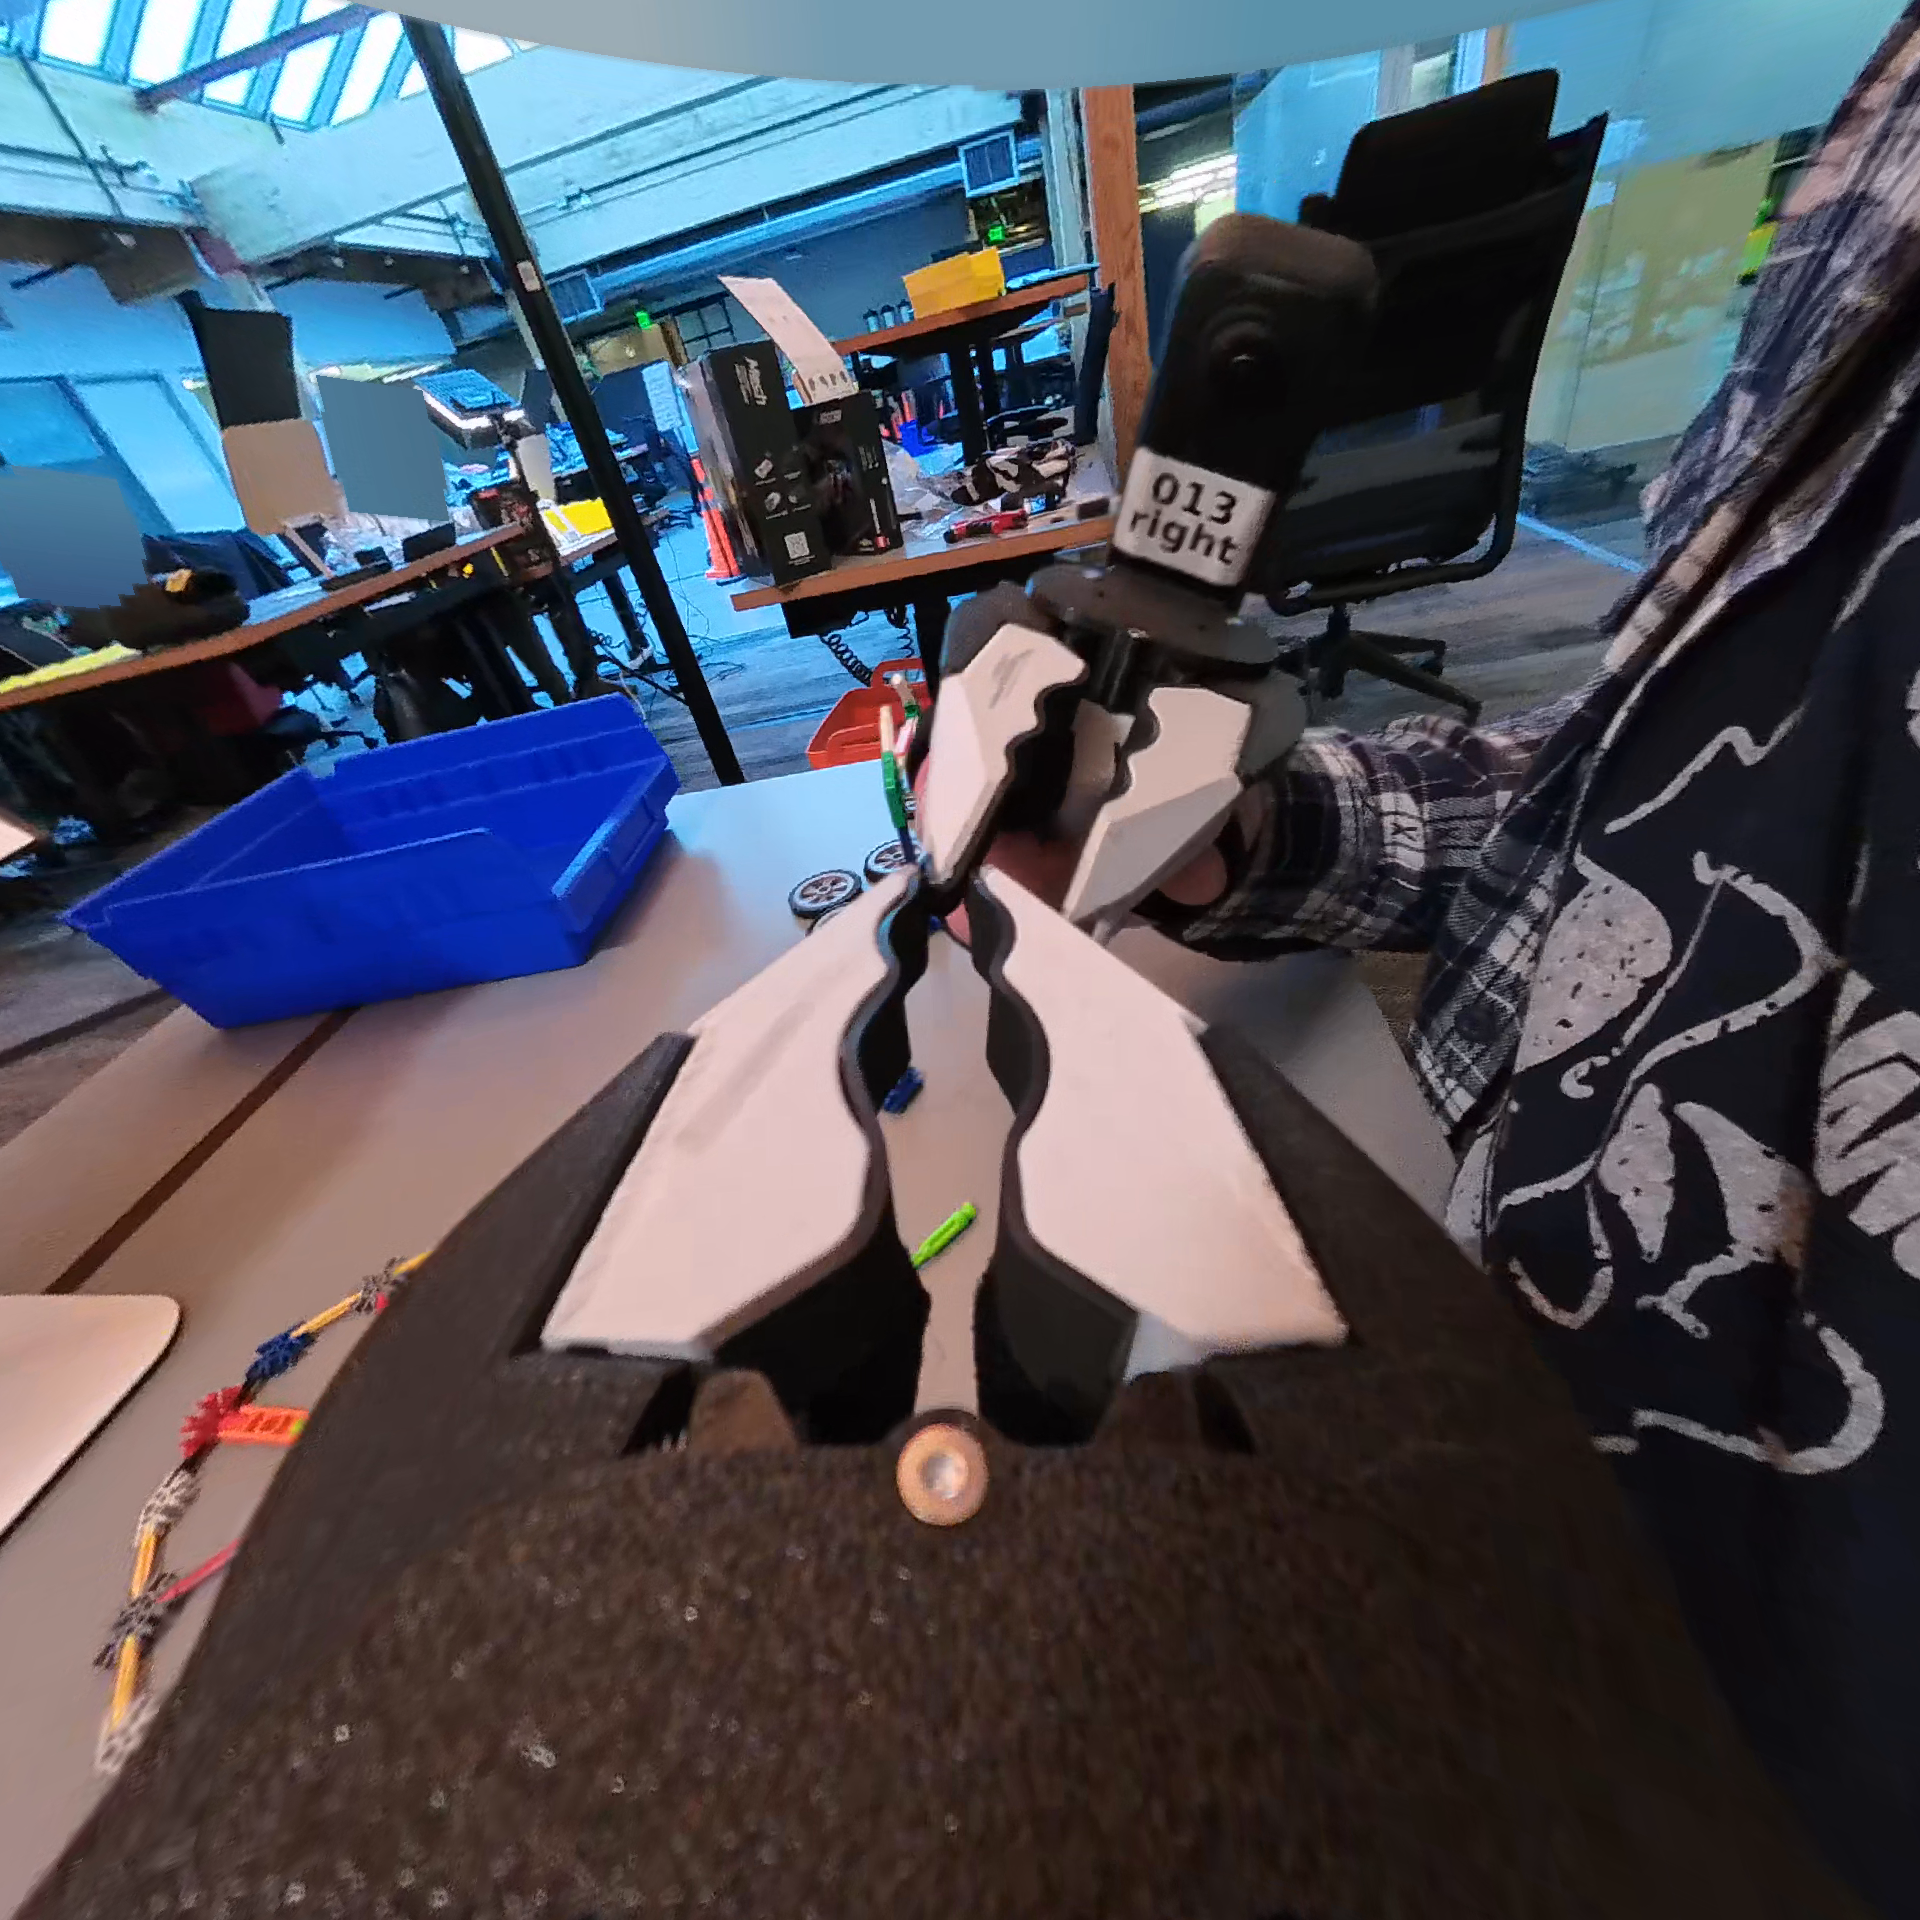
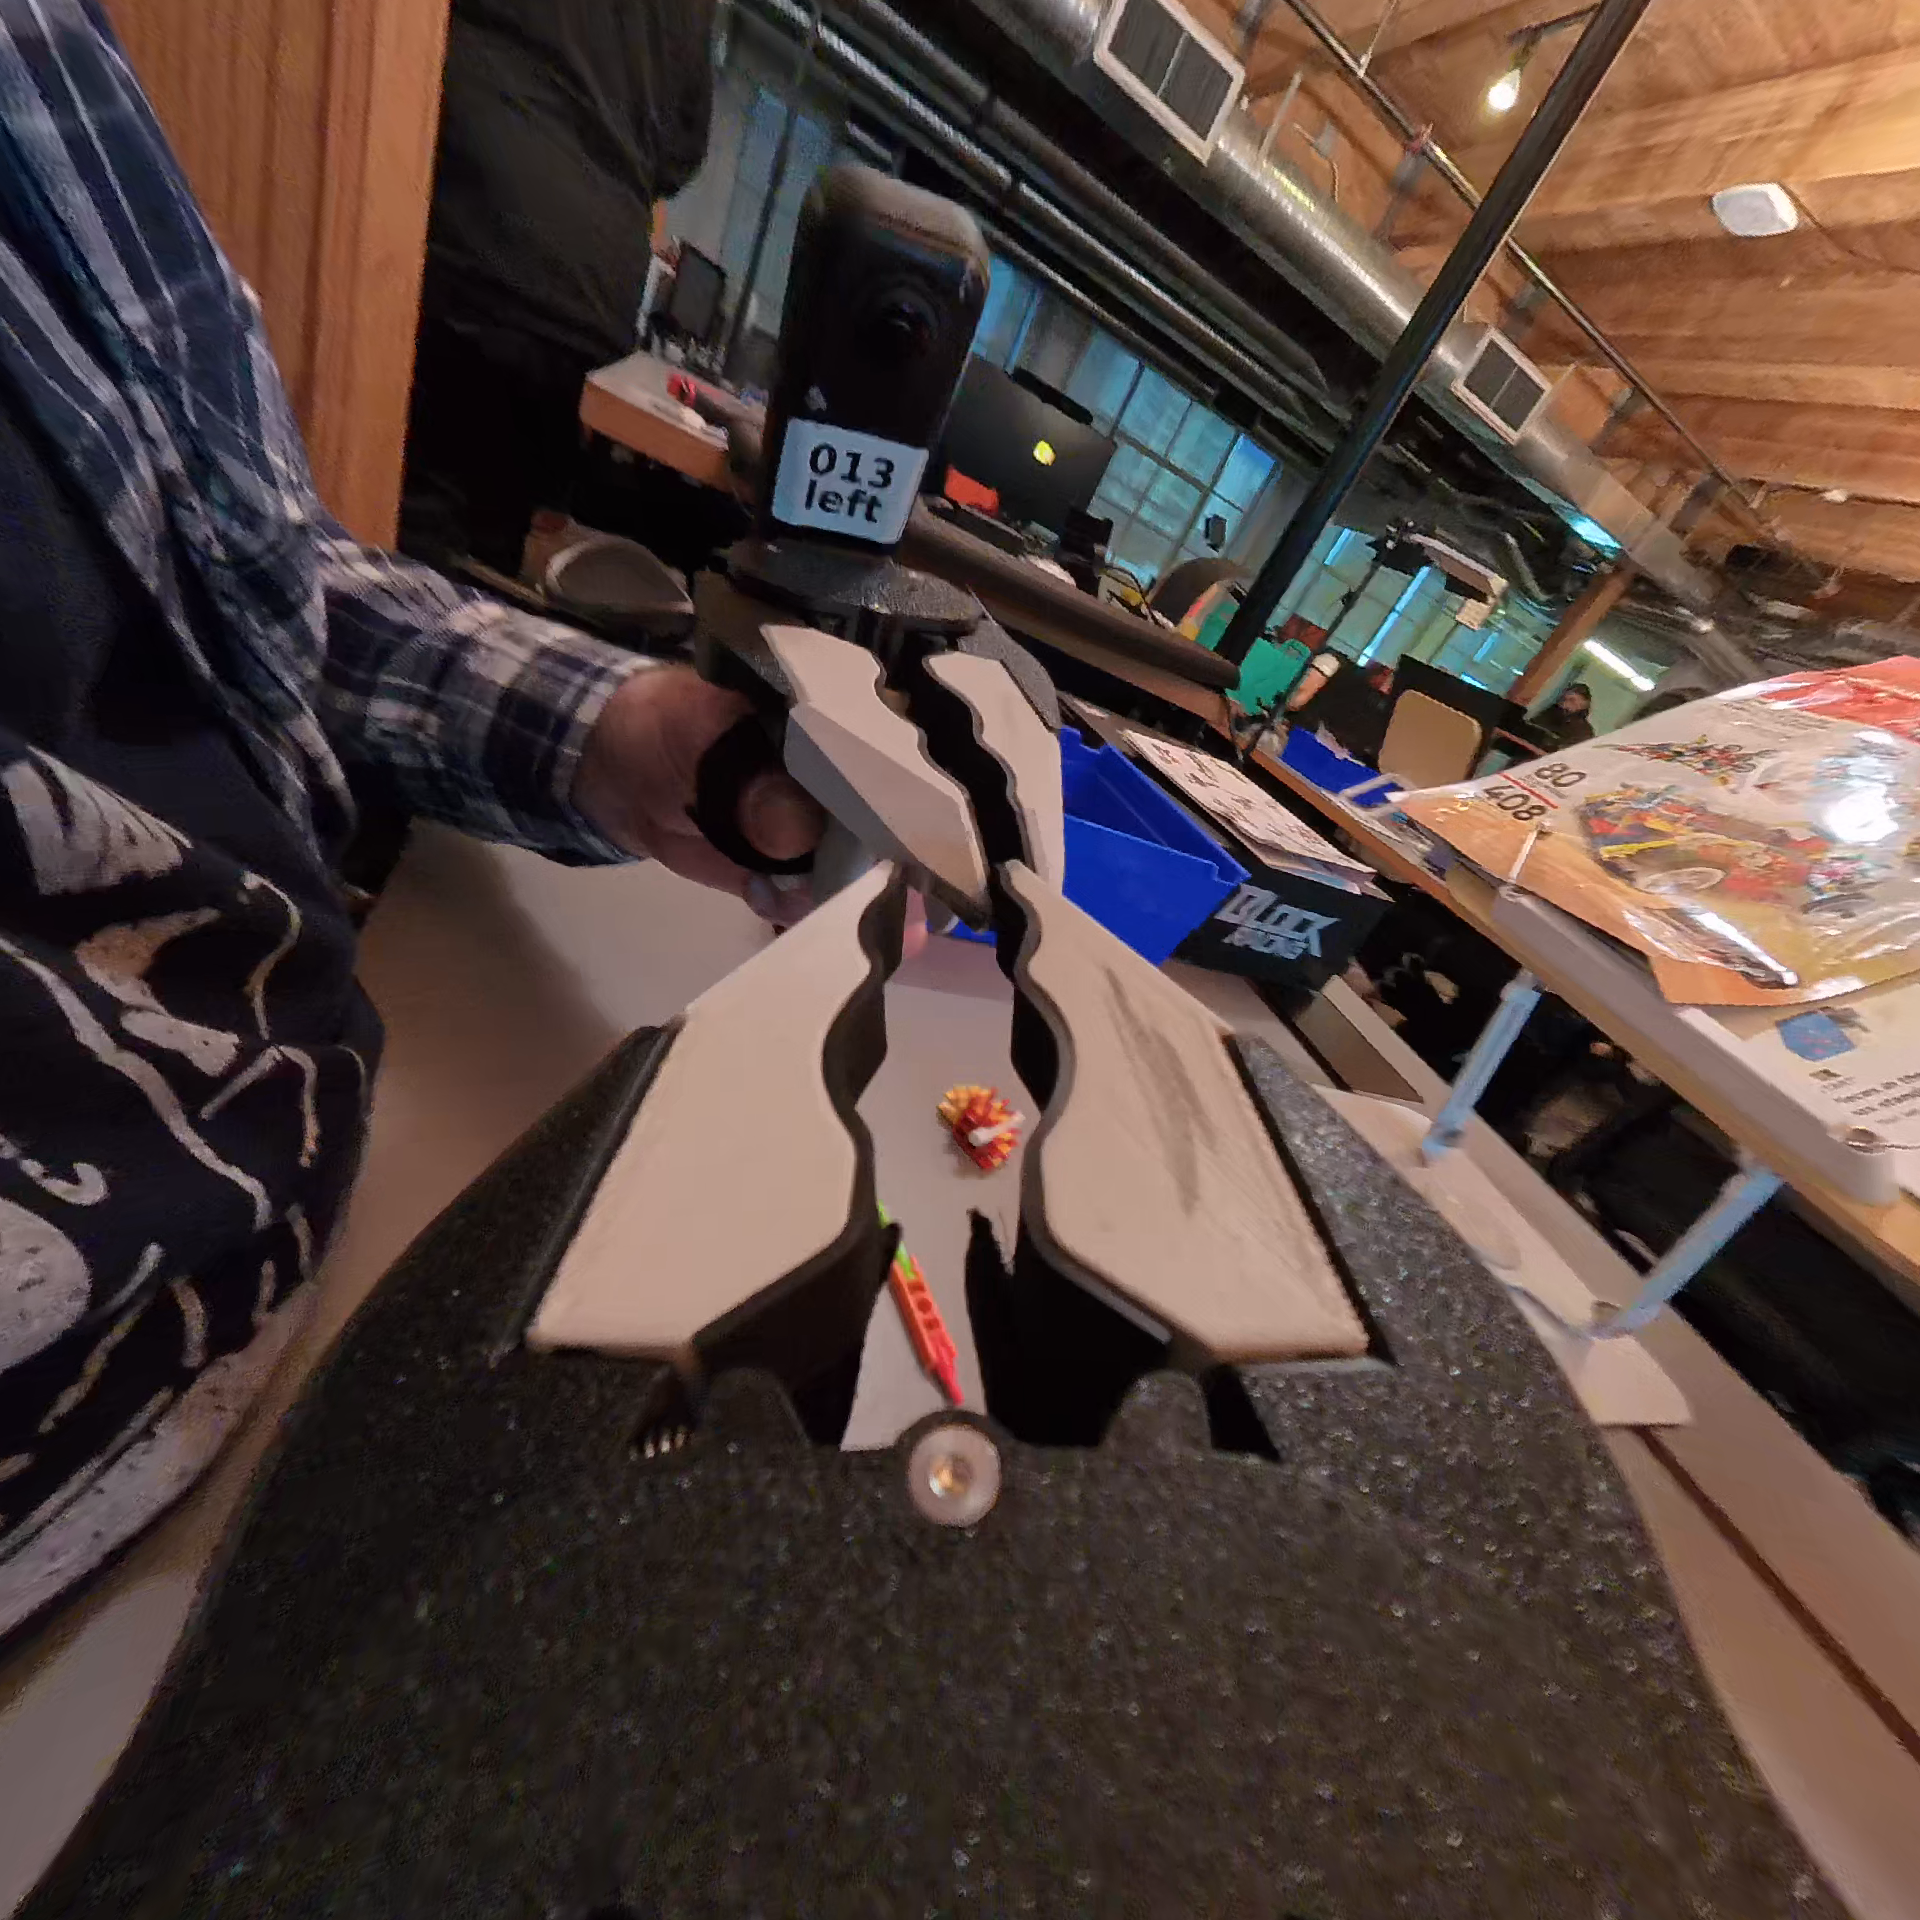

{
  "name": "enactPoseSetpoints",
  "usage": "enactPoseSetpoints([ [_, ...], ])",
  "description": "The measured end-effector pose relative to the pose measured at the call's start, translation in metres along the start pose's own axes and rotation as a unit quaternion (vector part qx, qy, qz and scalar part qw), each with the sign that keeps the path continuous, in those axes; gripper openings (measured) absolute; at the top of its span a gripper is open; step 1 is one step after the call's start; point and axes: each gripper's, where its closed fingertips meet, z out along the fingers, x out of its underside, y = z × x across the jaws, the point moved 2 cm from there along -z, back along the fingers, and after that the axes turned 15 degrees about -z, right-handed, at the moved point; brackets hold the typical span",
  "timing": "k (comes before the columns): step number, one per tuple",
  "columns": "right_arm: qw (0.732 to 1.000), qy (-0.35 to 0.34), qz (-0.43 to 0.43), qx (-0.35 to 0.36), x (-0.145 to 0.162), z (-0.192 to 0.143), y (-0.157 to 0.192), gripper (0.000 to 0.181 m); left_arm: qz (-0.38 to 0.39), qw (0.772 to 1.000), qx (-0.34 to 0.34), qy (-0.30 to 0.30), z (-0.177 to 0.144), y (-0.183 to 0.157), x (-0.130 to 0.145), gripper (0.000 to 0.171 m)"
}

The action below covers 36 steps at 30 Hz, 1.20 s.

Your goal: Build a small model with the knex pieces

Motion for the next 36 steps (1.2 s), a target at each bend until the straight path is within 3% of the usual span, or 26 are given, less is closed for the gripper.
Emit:
enactPoseSetpoints([
  [4,1.000,-0.015,0.019,-0.003,-0.001,0.000,0.001,0.021,-0.004,1.000,0.006,0.002,0.000,0.002,0.000,0.007],
  [7,0.991,-0.066,0.113,-0.007,-0.004,-0.001,-0.007,0.034,-0.030,1.000,-0.006,0.002,-0.005,0.011,-0.003,0.016],
  [11,0.923,-0.210,0.321,-0.018,-0.008,-0.015,-0.032,0.038,-0.077,0.997,-0.016,-0.007,-0.006,0.020,-0.005,0.027],
  [15,0.882,-0.260,0.392,-0.019,-0.003,-0.020,-0.043,0.042,-0.096,0.995,-0.022,-0.012,0.001,0.021,-0.005,0.028],
  [19,0.905,-0.224,0.359,-0.030,-0.004,-0.013,-0.030,0.042,-0.116,0.992,-0.026,-0.028,0.008,0.020,-0.008,0.027],
  [23,0.935,-0.176,0.306,-0.043,-0.006,-0.007,-0.013,0.039,-0.113,0.992,-0.021,-0.043,0.008,0.009,-0.007,0.008],
  [25,0.944,-0.158,0.287,-0.047,-0.008,-0.005,-0.007,0.039,-0.128,0.990,-0.009,-0.052,0.005,0.006,-0.006,0.008],
  [32,0.946,-0.153,0.283,-0.049,-0.007,-0.003,0.000,0.041,-0.129,0.989,-0.024,-0.072,-0.006,0.004,-0.005,0.021],
  [36,0.951,-0.136,0.269,-0.065,-0.007,0.002,0.007,0.041,-0.107,0.991,-0.028,-0.074,-0.005,-0.001,-0.006,0.005],
])
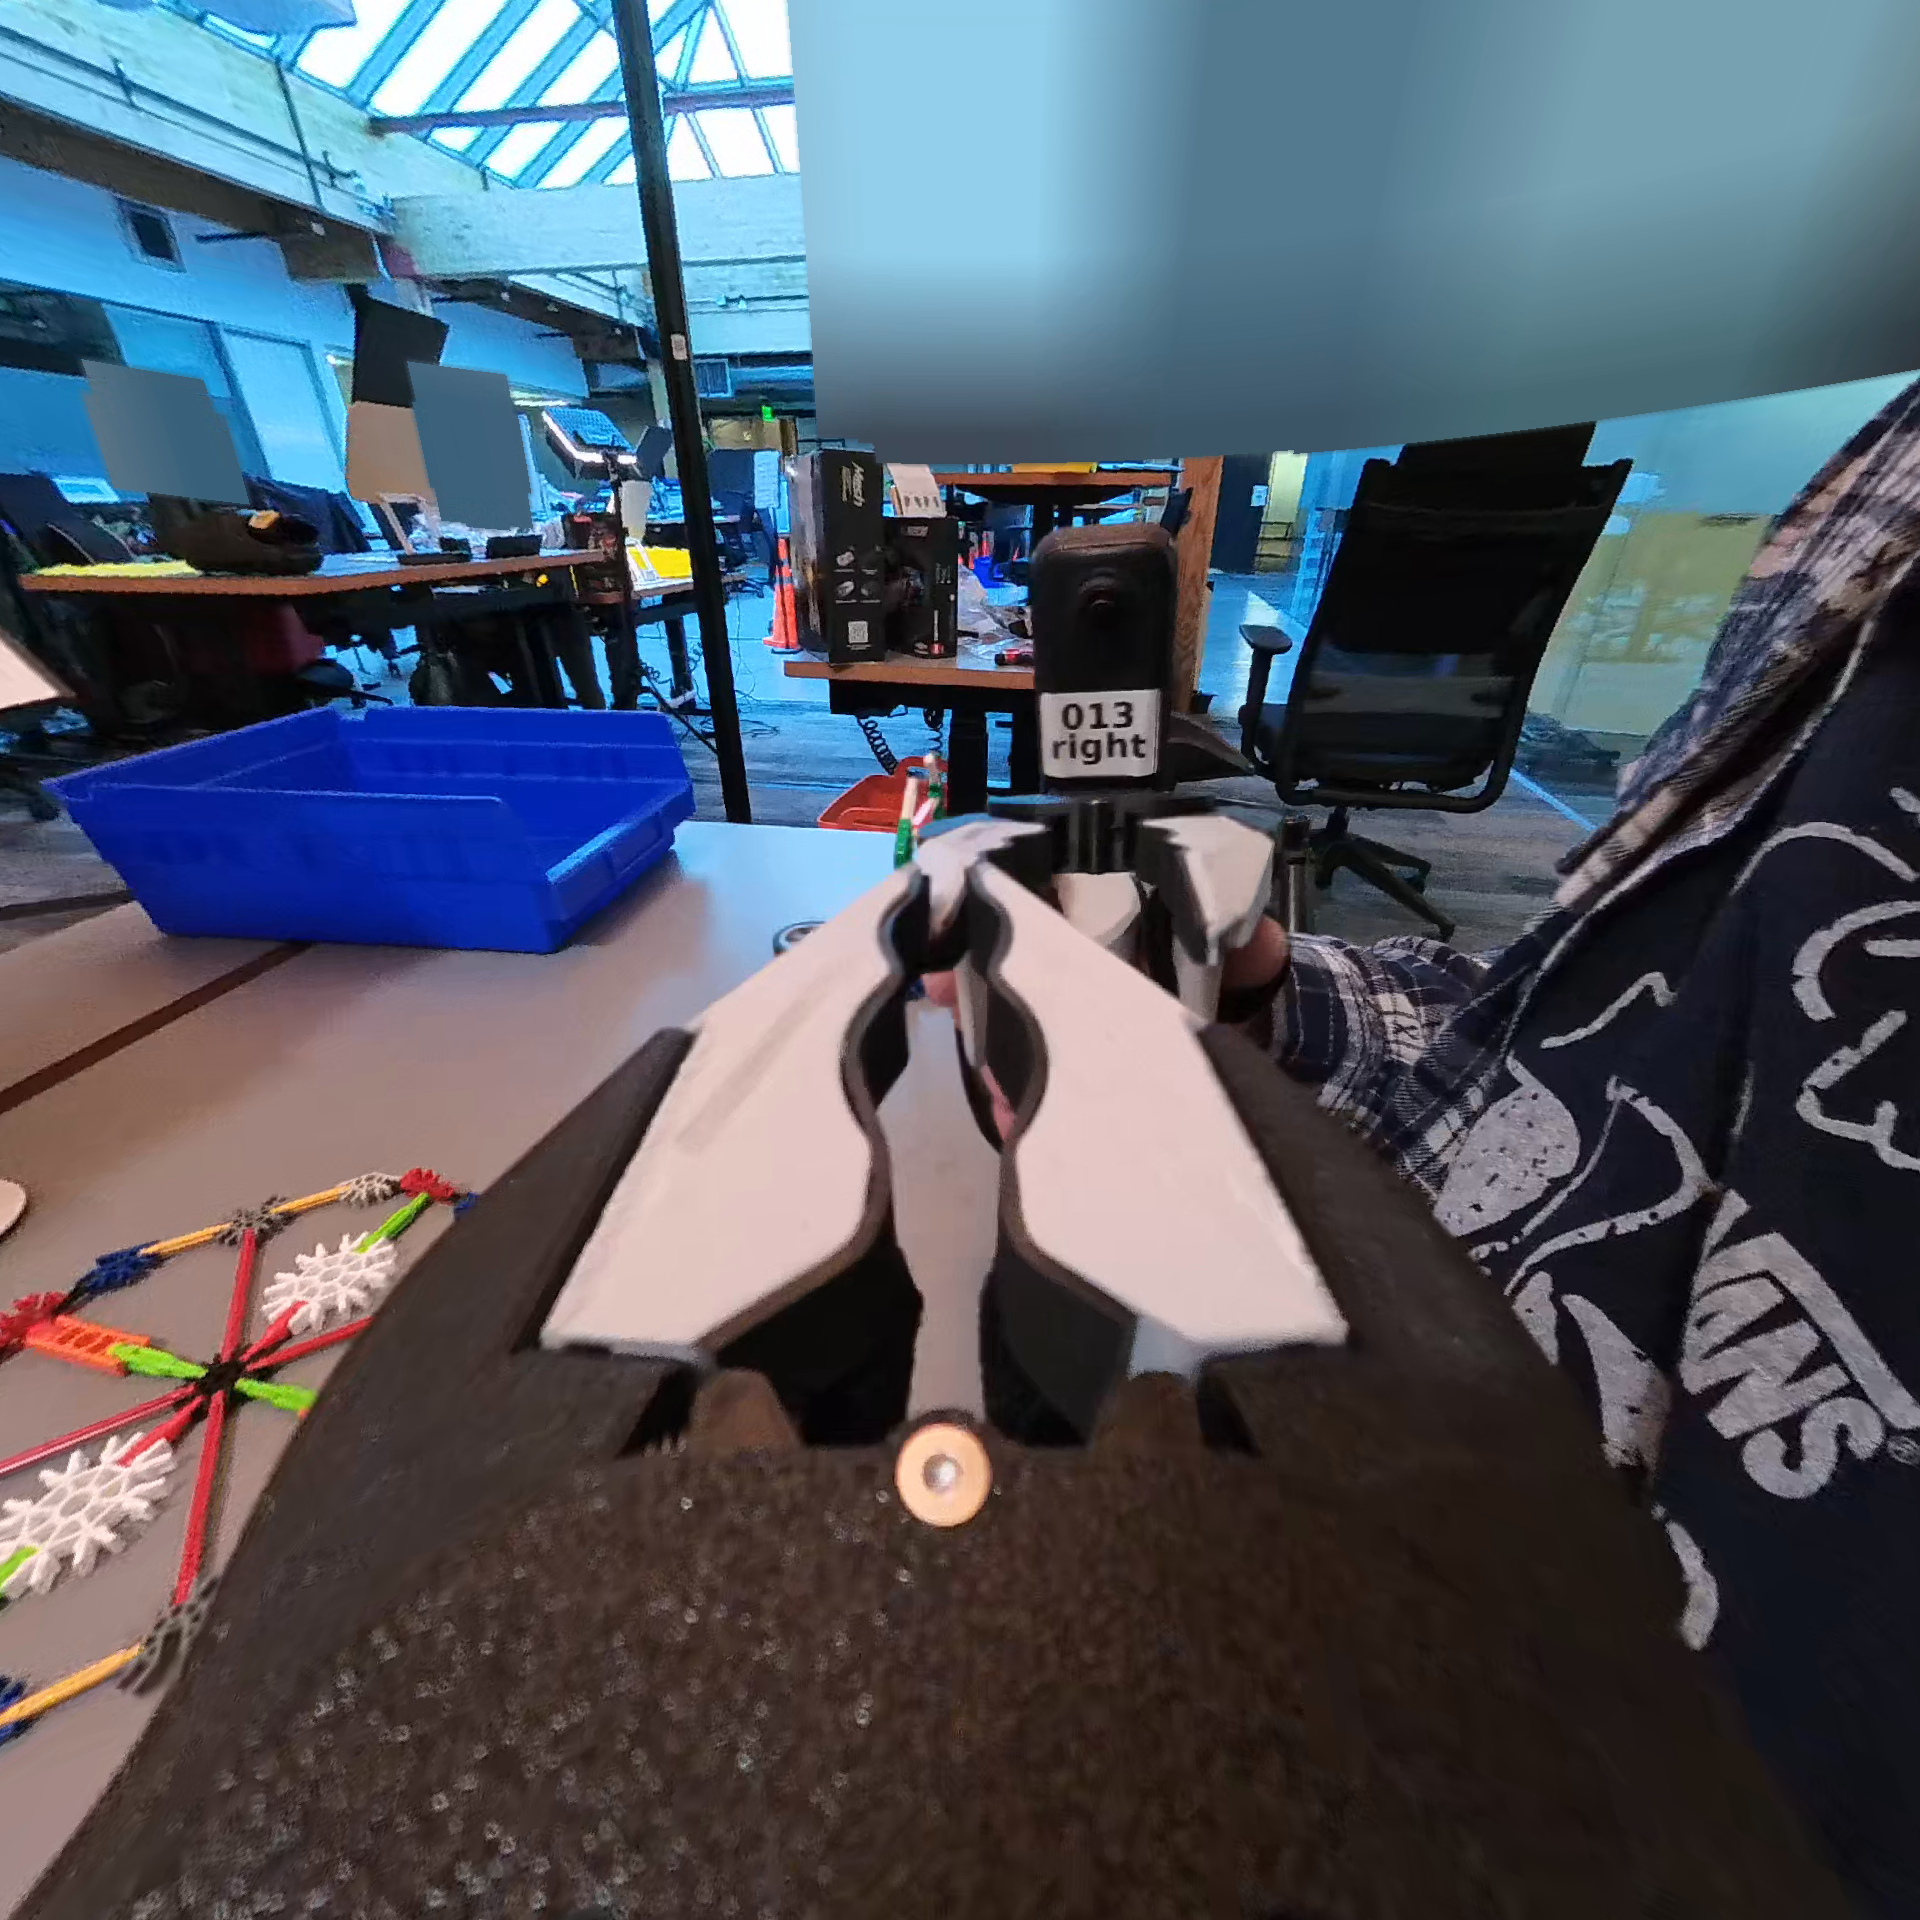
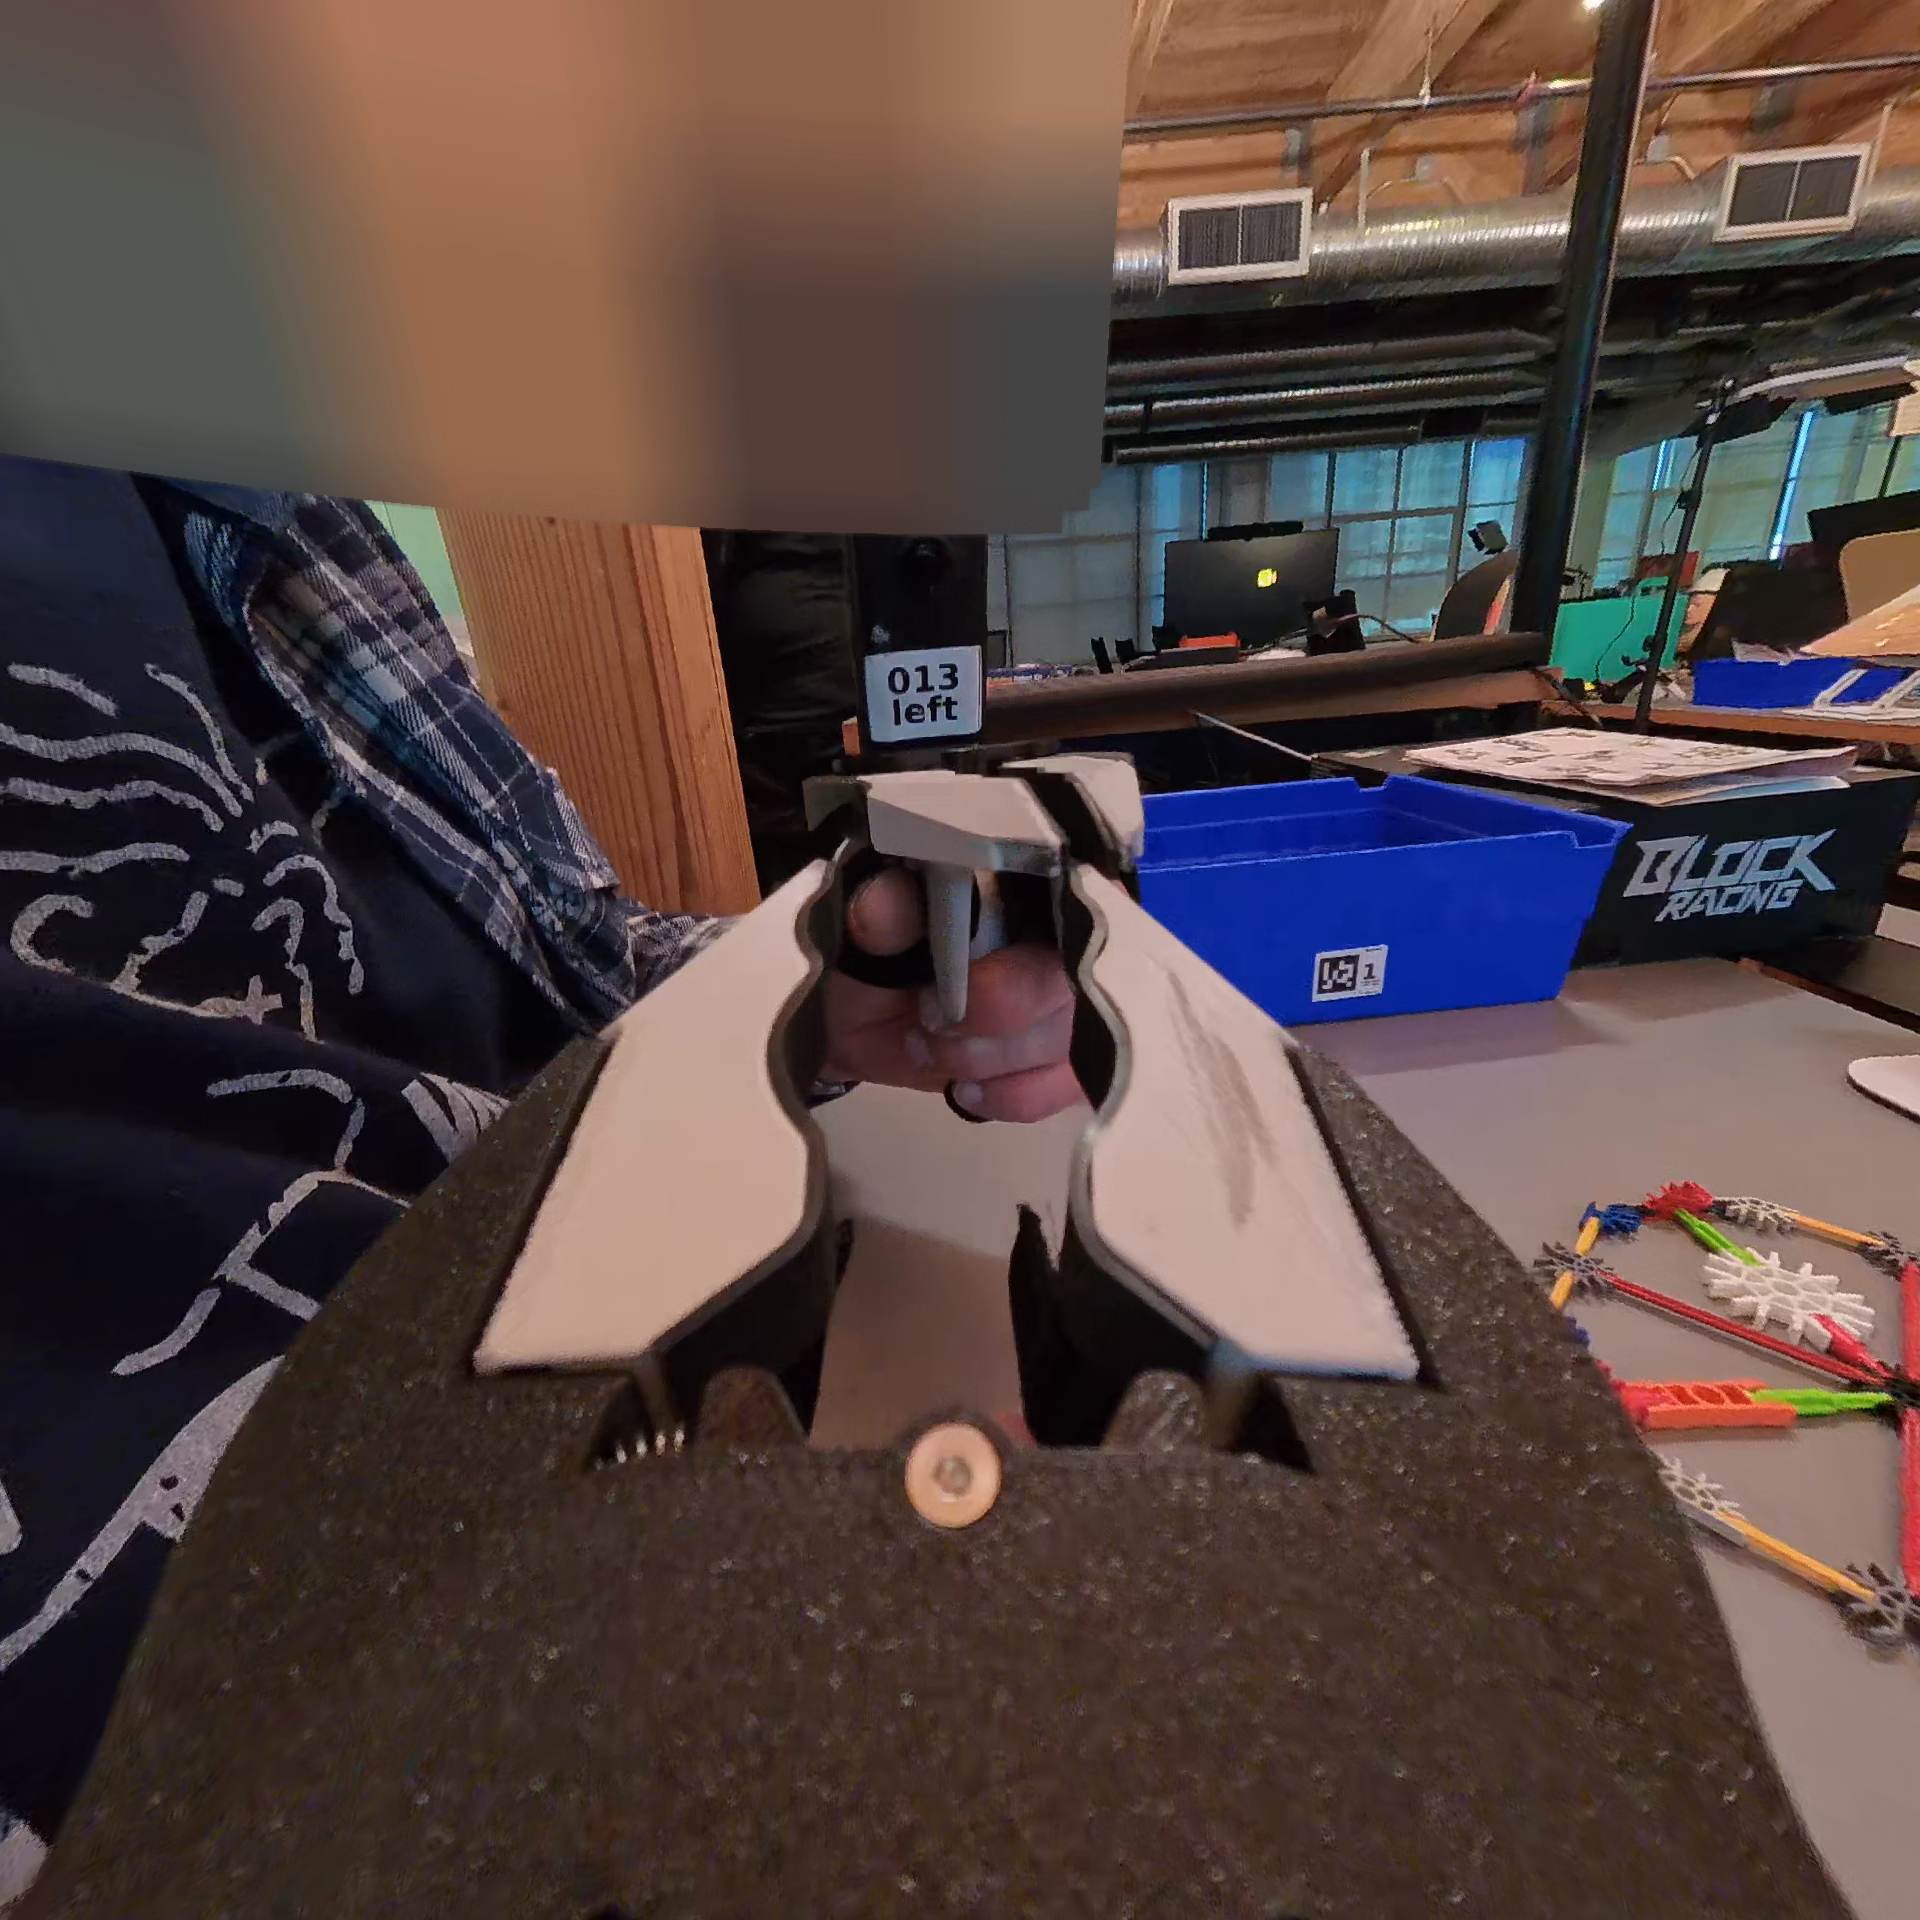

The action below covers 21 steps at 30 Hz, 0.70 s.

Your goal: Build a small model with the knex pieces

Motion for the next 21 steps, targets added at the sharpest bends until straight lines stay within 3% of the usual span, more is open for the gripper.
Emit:
enactPoseSetpoints([
  [5,0.999,0.032,-0.025,-0.016,0.008,0.010,0.013,0.040,0.034,0.999,0.019,0.011,0.005,-0.014,0.006,0.000],
  [9,1.000,0.020,-0.010,-0.017,0.005,0.007,0.013,0.042,0.032,0.999,0.021,-0.005,-0.003,-0.015,-0.007,0.000],
  [12,0.999,0.035,-0.010,0.002,0.006,-0.003,0.005,0.044,0.032,0.999,-0.008,0.003,-0.017,0.000,-0.014,0.015],
  [15,0.996,0.078,-0.017,0.036,0.015,-0.016,-0.011,0.044,0.039,0.992,-0.067,0.100,-0.028,0.030,0.009,0.026],
  [17,0.985,0.156,-0.017,0.076,0.036,-0.025,-0.028,0.043,0.043,0.979,-0.095,0.174,-0.036,0.045,0.031,0.026],
  [21,0.969,0.234,-0.004,0.078,0.063,-0.032,-0.034,0.044,0.027,0.940,-0.130,0.314,-0.045,0.067,0.079,0.028],
])
